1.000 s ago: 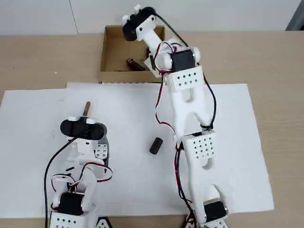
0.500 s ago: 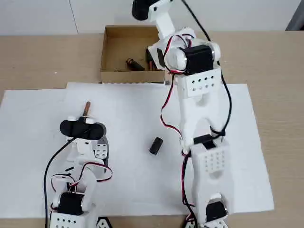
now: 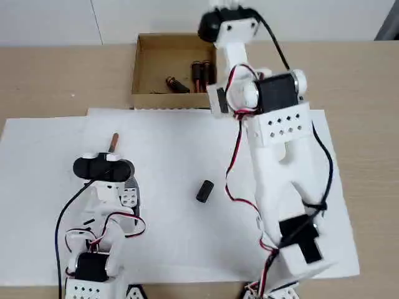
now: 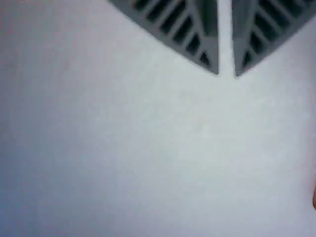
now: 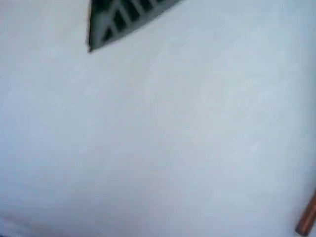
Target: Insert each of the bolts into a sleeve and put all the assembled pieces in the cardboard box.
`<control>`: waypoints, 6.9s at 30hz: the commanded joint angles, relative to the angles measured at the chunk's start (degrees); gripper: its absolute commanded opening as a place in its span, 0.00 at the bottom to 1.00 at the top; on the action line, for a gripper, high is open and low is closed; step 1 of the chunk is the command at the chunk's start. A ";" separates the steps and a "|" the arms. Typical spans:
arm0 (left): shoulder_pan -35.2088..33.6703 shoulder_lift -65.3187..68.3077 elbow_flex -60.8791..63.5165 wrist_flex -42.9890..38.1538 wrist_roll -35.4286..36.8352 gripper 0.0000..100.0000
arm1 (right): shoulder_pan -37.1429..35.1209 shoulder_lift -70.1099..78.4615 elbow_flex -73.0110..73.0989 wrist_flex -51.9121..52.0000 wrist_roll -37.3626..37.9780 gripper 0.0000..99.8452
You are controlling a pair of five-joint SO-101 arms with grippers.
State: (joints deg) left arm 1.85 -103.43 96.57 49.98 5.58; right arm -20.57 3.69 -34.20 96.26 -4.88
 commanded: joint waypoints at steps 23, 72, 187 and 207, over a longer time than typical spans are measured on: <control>-0.53 -0.53 -0.22 0.44 0.35 0.01 | -11.38 -9.01 40.88 -5.49 -26.02 0.13; -0.62 -0.53 -0.22 0.44 0.35 0.01 | -15.60 7.25 46.51 -21.85 -35.69 0.00; -12.22 134.51 -119.08 48.97 -21.45 0.08 | 12.88 -85.93 90.90 -18.86 -16.44 0.00; -12.84 136.18 -126.55 50.37 -22.68 0.12 | 12.88 -85.49 90.90 -18.86 -16.44 0.00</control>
State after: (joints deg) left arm -11.25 33.10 -27.65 98.77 -17.19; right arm -8.09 -81.85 57.14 78.77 -21.85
